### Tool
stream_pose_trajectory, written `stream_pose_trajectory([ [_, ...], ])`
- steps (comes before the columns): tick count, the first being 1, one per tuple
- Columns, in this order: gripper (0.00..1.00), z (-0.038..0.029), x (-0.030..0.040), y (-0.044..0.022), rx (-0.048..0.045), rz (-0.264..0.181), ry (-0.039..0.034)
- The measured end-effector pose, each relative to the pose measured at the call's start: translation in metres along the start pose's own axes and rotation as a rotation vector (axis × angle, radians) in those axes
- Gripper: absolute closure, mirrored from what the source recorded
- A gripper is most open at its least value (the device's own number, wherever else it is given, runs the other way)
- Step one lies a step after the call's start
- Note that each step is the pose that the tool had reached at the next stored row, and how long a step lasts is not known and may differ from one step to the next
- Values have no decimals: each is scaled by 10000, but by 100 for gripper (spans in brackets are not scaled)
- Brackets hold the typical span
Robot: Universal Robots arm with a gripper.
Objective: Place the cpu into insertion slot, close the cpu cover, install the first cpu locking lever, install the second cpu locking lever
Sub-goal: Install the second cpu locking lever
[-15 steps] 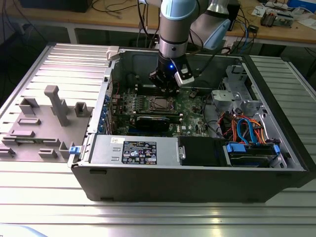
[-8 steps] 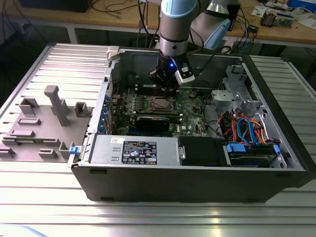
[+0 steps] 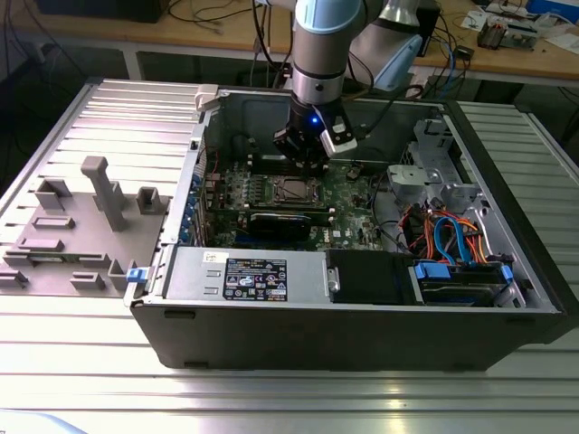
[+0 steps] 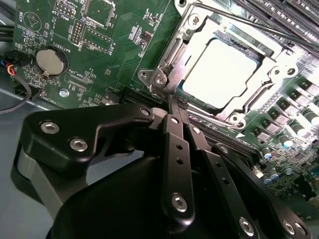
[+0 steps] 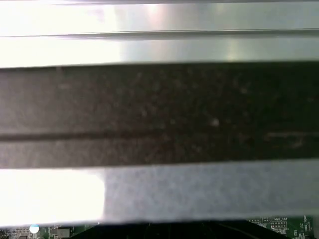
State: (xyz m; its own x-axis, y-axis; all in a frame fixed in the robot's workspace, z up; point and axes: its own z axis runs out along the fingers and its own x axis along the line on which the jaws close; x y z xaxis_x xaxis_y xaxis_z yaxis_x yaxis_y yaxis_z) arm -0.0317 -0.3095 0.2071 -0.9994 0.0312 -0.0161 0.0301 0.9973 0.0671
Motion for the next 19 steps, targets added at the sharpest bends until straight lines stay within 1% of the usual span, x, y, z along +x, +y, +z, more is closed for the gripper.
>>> stream_pose_trajectory([
  [6,89,0,0,-6,-1,0,0],
  [9,89,-3,-1,-34,0,0,0],
  [10,89,-10,-1,-34,1,2,1],
  [11,89,-35,-1,-32,0,2,0],
  [12,89,-82,-2,-29,-1,0,0],
  [14,89,-130,-3,-26,0,0,2],
  [15,89,-145,-3,-25,1,0,4],
  [17,89,-152,-4,-28,-2,-1,4],
  [19,89,-154,-5,-59,0,0,5],
])
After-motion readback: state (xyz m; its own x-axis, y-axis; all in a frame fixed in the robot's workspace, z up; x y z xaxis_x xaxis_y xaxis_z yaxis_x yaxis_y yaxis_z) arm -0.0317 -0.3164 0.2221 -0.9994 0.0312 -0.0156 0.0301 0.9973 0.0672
